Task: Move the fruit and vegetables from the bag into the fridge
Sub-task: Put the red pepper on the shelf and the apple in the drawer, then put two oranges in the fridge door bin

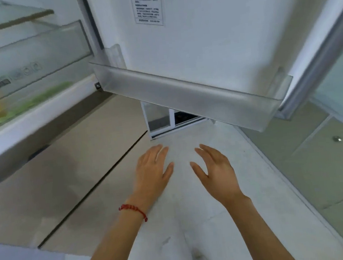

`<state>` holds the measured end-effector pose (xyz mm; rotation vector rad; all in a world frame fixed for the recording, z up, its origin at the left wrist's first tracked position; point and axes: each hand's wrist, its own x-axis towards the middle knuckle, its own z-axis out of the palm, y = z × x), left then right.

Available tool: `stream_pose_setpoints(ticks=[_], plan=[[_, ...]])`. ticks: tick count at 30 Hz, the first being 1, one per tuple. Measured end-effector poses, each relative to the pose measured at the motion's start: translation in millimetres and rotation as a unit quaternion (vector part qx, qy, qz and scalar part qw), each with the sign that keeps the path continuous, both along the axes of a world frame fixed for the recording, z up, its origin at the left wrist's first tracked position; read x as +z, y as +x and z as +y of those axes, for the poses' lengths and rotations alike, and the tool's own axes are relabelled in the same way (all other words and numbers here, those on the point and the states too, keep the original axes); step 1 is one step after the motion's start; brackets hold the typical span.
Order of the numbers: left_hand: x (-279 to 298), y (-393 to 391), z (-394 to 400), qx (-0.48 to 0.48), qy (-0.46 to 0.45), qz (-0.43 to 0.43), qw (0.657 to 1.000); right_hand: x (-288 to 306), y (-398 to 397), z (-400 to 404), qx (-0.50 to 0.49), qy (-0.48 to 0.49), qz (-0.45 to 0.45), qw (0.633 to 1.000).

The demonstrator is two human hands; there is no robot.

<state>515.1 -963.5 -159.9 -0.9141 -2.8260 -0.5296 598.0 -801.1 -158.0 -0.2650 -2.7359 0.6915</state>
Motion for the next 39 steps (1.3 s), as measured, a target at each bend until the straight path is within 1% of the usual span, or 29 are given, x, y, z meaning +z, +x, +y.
stream_pose_setpoints(ticks=[4,9,14,20,27,39], plan=[[-10,9,27,-0.108,0.007,-0.004,0.994,-6,38,6,-0.100,-0.003,-0.003,0.995],[-16,35,74,-0.228,0.019,-0.013,0.973,-12,97,25,-0.232,-0.004,-0.027,0.972],[-19,72,130,-0.335,0.018,-0.013,0.942,-14,158,47,-0.350,-0.008,-0.028,0.936],[-23,131,202,-0.454,0.023,-0.020,0.891,-15,234,76,-0.474,0.002,-0.026,0.880],[-22,220,285,-0.537,0.043,-0.014,0.842,-14,330,121,-0.573,0.019,-0.016,0.819],[-25,373,415,-0.622,0.038,-0.012,0.782,-15,488,206,-0.663,0.033,-0.038,0.747]])
